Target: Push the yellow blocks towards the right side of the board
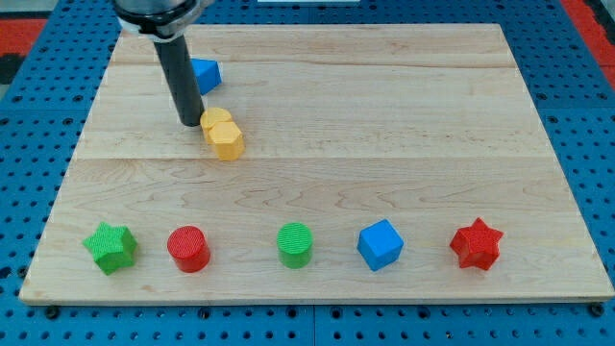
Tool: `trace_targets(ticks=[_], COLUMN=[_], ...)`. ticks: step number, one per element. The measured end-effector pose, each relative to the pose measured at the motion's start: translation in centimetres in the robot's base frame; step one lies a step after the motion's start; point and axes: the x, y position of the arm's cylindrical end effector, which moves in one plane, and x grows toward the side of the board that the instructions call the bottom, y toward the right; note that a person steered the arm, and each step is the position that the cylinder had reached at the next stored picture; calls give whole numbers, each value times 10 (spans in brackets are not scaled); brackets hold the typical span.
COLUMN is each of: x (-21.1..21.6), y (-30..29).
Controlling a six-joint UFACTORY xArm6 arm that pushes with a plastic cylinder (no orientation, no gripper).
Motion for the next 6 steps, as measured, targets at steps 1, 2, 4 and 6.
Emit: trace_targets(ticks=[1, 2, 4, 6], x=[0, 15, 63, 63], y=[-10, 8, 87, 85])
